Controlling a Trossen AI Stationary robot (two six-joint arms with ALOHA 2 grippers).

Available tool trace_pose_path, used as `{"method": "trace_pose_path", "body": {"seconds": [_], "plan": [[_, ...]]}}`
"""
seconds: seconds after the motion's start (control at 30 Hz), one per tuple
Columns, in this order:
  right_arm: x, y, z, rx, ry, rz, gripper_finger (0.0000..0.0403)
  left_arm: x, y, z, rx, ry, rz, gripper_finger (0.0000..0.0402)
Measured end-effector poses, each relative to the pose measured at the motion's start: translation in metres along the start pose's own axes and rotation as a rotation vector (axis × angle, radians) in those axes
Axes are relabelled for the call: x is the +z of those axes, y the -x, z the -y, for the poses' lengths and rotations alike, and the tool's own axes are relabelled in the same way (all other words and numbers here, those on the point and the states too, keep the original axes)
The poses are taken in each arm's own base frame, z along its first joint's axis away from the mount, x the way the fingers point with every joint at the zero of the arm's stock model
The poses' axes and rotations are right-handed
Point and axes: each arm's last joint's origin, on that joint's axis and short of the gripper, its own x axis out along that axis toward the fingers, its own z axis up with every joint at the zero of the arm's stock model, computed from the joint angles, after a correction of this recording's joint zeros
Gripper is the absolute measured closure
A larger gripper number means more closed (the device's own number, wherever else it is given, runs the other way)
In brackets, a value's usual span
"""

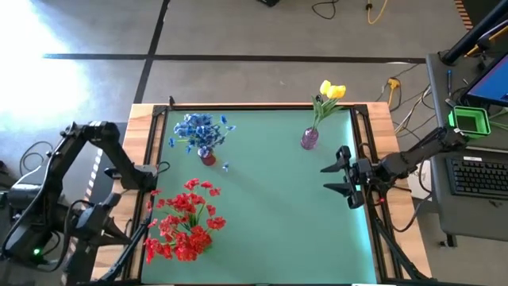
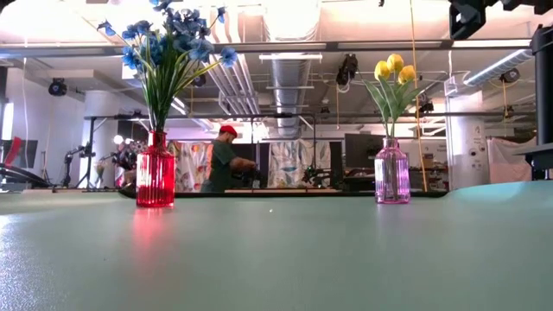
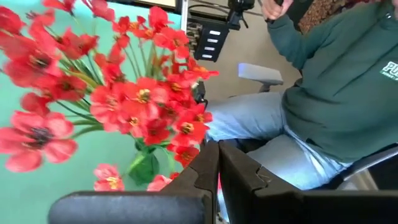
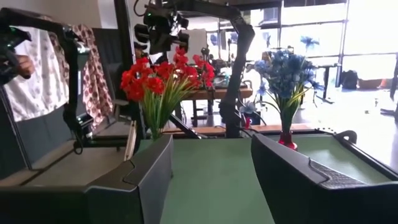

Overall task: Sort flowers into vase by color
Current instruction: Return to Home Position

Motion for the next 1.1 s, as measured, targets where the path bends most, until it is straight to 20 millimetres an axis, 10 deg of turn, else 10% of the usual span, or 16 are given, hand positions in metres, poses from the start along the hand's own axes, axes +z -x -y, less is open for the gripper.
{"method": "trace_pose_path", "body": {"seconds": [0.6, 1.1], "plan": [[0.0, 0.0, 0.0, 0.011, 0.014, -0.002, 0.0194, 0.02, 0.015, -0.049, 0.063, -0.179, 0.088, 0.0402], [-0.005, -0.003, -0.001, 0.014, 0.017, -0.038, 0.0193, -0.007, 0.001, -0.096, 0.004, -0.068, 0.152, 0.0401]]}}
